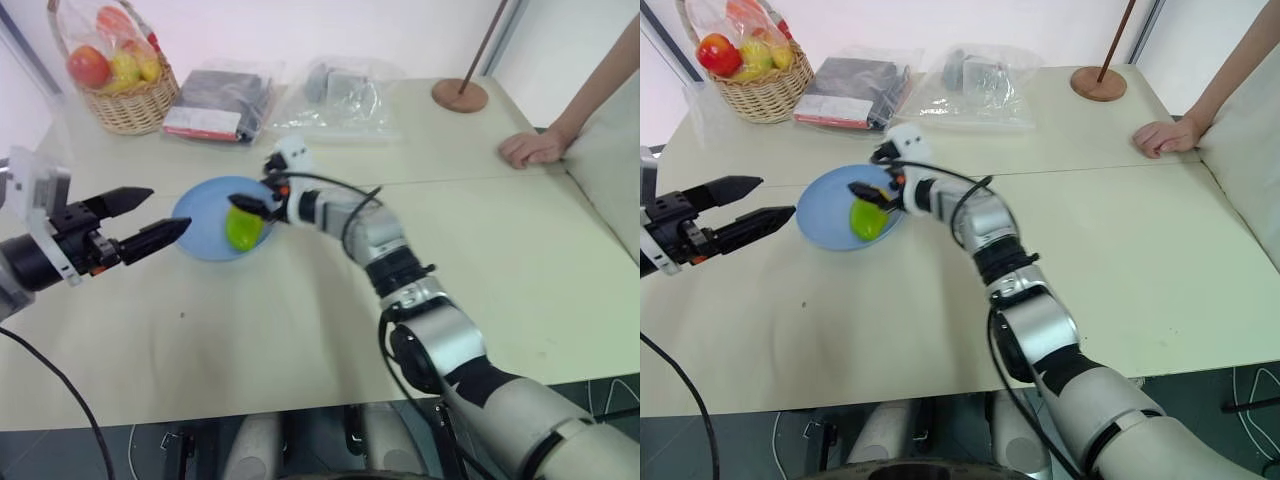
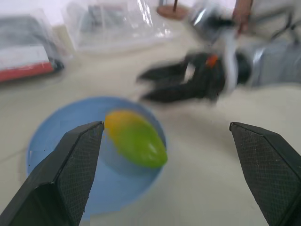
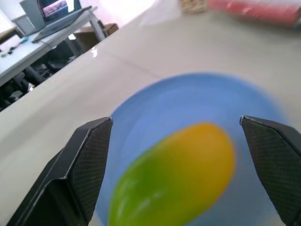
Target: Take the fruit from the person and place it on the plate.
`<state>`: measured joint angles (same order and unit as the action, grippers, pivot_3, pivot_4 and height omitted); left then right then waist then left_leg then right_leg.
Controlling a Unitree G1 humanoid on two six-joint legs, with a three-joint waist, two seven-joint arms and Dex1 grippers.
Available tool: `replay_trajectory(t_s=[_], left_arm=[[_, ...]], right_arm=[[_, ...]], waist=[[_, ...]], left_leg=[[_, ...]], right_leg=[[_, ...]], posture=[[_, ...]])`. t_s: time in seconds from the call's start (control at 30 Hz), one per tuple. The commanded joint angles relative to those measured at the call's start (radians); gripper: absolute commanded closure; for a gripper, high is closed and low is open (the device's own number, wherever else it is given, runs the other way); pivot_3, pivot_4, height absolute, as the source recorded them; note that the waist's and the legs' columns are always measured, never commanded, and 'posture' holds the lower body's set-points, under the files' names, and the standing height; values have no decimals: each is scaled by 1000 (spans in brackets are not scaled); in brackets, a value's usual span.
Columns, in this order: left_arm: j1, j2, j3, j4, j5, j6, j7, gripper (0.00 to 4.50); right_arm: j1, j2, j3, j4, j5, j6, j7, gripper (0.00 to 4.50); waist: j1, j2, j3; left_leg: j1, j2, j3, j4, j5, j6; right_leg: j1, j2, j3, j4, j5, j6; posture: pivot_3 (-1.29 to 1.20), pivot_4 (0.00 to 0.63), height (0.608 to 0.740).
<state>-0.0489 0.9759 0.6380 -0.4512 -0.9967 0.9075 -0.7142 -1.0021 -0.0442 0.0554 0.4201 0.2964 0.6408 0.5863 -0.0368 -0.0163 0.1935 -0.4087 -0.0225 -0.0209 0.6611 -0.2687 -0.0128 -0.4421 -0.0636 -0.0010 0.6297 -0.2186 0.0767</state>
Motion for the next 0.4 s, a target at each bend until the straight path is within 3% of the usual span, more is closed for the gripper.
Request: replay_trajectory(t_s=[0.03,0.2,0.4], left_arm=[[30,29,1,-7,40,-25,-47,0],[59,40,-3,8,68,-31,-96,0],[87,58,0,25,96,-41,-149,0]], right_arm=[[62,-122,-35,-324,91,159,59,71],[187,-429,-123,-625,205,295,183,71],[330,-734,-258,-798,334,322,348,71]], waist=[[1,0,0],[-1,0,0],[-3,0,0]], left_leg=[[0,0,0,0,0,0],[0,1,0,0,0,0],[1,1,2,0,0,1]], right_leg=[[0,0,0,0,0,0],[0,1,0,0,0,0],[0,2,-1,0,-2,-3]], posture=[[0,150,740],[0,150,740],[0,150,740]])
